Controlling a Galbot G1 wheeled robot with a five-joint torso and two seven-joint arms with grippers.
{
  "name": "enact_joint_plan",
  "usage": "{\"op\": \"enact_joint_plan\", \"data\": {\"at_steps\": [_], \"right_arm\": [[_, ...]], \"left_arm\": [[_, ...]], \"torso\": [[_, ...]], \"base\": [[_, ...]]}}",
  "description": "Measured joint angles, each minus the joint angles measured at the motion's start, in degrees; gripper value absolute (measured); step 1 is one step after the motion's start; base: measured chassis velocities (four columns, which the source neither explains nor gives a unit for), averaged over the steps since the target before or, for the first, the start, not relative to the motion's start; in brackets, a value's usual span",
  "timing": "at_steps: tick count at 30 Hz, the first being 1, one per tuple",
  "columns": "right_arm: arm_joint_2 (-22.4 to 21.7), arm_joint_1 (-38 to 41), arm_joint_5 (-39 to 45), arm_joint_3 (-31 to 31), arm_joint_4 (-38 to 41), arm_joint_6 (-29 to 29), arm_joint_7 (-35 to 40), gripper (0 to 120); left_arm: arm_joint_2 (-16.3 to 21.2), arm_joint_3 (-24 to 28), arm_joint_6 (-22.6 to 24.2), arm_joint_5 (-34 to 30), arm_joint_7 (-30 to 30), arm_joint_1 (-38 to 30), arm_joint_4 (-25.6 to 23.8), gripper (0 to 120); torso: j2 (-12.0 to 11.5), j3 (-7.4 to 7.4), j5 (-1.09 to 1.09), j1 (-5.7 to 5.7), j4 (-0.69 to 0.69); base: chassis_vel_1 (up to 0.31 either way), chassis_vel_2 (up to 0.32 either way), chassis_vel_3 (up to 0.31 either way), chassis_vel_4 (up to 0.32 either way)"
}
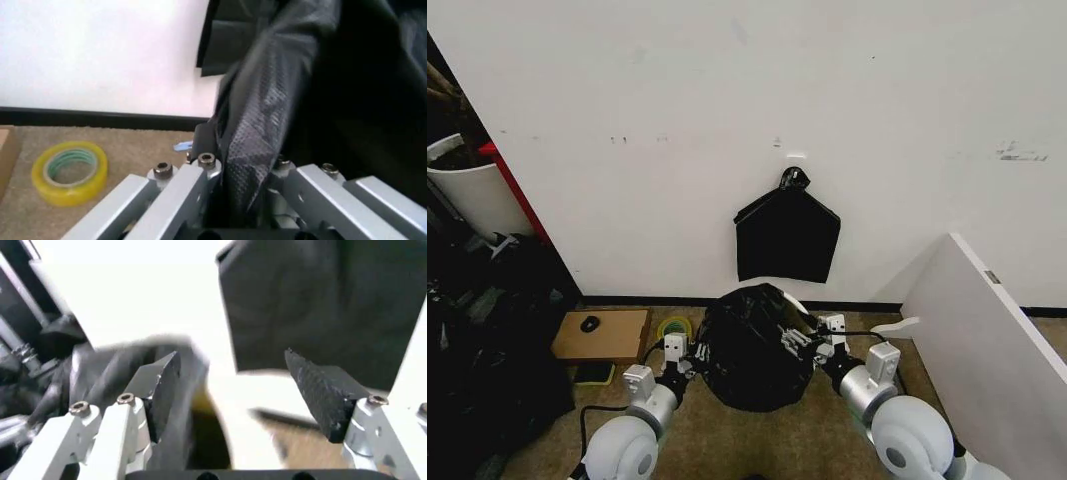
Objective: Place the garbage bag over the trash bin.
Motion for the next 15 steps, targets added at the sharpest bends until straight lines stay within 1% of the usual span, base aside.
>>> {"op": "enact_joint_plan", "data": {"at_steps": [1, 3, 4, 6, 8, 9, 10, 11, 12, 14, 15], "right_arm": [[-0.3, -0.4, -0.6, 0.1, 1.0, 0.4, -0.4, 64], [-1.1, -1.4, -1.3, 0.2, 3.9, 0.8, -0.6, 74], [-1.1, -1.4, -1.3, 0.2, 3.9, 0.8, -0.6, 74], [-1.4, -2.1, -1.8, 0.2, 5.1, 1.2, -0.7, 82], [-1.5, -2.2, -2.2, 0.2, 5.1, 1.5, -0.7, 90], [-1.5, -2.1, -2.2, 0.4, 4.7, 1.6, -0.7, 94], [-1.6, -2.0, -2.0, 0.8, 3.9, 1.7, -0.6, 97], [-1.8, -1.8, -1.2, 1.1, 3.4, 1.6, -0.4, 99], [-1.8, -1.8, -1.2, 1.1, 3.4, 1.6, -0.4, 99], [-2.4, -1.6, 1.3, 1.6, 2.9, 0.9, 0.7, 100], [-2.8, -1.7, 3.3, 1.9, 3.0, 0.1, 1.6, 100]], "left_arm": [[0.0, 0.0, 0.0, 0.2, 0.0, -0.1, 0.3, 0], [0.0, 0.2, -0.2, 0.4, 0.0, -0.5, 1.1, 0], [0.0, 0.2, -0.2, 0.4, 0.0, -0.5, 1.1, 0], [-0.1, 0.5, -0.3, 0.5, 0.1, -0.8, 2.1, 0], [-0.3, 0.7, -0.5, 0.7, 0.8, -1.0, 3.2, 0], [-0.4, 0.8, -1.4, 0.9, 1.9, -1.1, 4.0, 0], [-0.5, 0.7, -3.6, 1.4, 4.0, -1.2, 5.3, 0], [-0.5, 0.5, -6.7, 2.1, 6.5, -1.4, 6.8, 0], [-0.5, 0.5, -6.7, 2.1, 6.5, -1.4, 6.8, 0], [-0.5, -0.5, -13.6, 3.8, 13.2, -2.2, 11.2, 0], [-0.5, -1.3, -18.9, 4.7, 18.7, -2.7, 14.5, 0]], "torso": [[0.0, 0.0, 0.01, 0.0, 0.0], [0.0, -0.01, 0.0, -0.01, 0.01], [0.0, -0.01, 0.0, -0.01, 0.01], [0.0, -0.01, -0.01, 0.0, -0.02], [0.0, 0.0, 0.02, 0.0, 0.0], [0.0, -0.01, 0.01, -0.01, 0.0], [0.0, 0.0, 0.01, 0.0, 0.0], [0.0, 0.0, 0.02, 0.0, 0.01], [0.0, 0.0, 0.02, 0.0, 0.01], [0.0, 0.0, 0.02, 0.0, -0.01], [0.0, 0.0, 0.01, 0.0, 0.0]], "base": [[0.0, 0.0, 0.0, 0.0], [0.0, 0.0, 0.0, 0.0], [0.0, 0.0, 0.0, 0.0], [0.0, 0.0, 0.0, 0.0], [0.0, 0.0, 0.0, 0.0], [0.0, 0.0, 0.0, 0.0], [0.0, 0.0, 0.0, 0.0], [0.0, 0.0, 0.0, 0.0], [0.0, 0.0, 0.0, 0.0], [0.0, 0.0, 0.0, 0.0], [0.0, 0.0, 0.0, 0.0]]}}
